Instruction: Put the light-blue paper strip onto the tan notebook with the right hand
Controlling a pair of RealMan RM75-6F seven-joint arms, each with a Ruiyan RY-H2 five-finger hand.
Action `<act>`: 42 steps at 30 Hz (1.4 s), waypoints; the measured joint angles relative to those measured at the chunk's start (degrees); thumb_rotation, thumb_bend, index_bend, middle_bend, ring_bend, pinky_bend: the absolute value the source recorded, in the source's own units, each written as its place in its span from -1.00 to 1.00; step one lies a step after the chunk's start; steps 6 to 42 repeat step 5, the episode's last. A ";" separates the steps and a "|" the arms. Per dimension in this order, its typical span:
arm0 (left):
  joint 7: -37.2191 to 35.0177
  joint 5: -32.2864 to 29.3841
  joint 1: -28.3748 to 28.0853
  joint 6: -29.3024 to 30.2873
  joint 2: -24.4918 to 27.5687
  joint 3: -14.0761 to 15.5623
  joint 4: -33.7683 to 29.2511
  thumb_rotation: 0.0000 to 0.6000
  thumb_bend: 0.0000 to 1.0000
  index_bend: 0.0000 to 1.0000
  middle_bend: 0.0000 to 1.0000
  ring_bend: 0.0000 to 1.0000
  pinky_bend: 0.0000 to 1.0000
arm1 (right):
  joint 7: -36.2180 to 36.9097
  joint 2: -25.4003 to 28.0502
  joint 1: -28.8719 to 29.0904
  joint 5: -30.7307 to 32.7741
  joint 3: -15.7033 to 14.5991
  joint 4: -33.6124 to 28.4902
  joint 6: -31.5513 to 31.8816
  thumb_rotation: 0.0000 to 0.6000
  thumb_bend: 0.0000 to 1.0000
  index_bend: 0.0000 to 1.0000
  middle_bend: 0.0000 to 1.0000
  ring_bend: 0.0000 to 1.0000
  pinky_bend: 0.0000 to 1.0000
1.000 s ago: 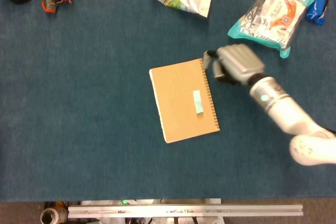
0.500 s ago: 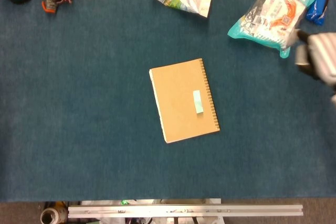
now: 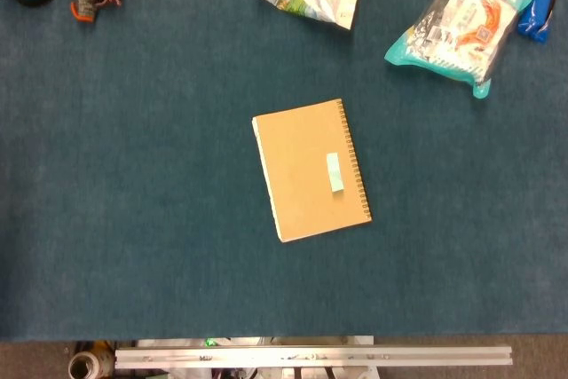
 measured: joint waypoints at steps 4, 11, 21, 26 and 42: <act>0.33 0.27 -0.04 0.22 -0.06 0.19 -0.33 1.00 -0.35 -0.97 -1.00 -1.00 -1.00 | 0.43 0.40 -2.31 -2.04 -0.39 -0.86 0.93 1.00 -0.44 -0.16 0.03 0.01 0.54; 0.36 0.30 -0.02 0.29 -0.05 0.22 -0.39 1.00 -0.35 -0.97 -1.00 -1.00 -1.00 | 0.61 0.45 -2.62 -2.35 -0.28 -0.91 0.99 1.00 -0.44 -0.16 0.03 0.01 0.54; 0.36 0.30 -0.02 0.29 -0.05 0.22 -0.39 1.00 -0.35 -0.97 -1.00 -1.00 -1.00 | 0.61 0.45 -2.62 -2.35 -0.28 -0.91 0.99 1.00 -0.44 -0.16 0.03 0.01 0.54; 0.36 0.30 -0.02 0.29 -0.05 0.22 -0.39 1.00 -0.35 -0.97 -1.00 -1.00 -1.00 | 0.61 0.45 -2.62 -2.35 -0.28 -0.91 0.99 1.00 -0.44 -0.16 0.03 0.01 0.54; 0.36 0.30 -0.02 0.29 -0.05 0.22 -0.39 1.00 -0.35 -0.97 -1.00 -1.00 -1.00 | 0.61 0.45 -2.62 -2.35 -0.28 -0.91 0.99 1.00 -0.44 -0.16 0.03 0.01 0.54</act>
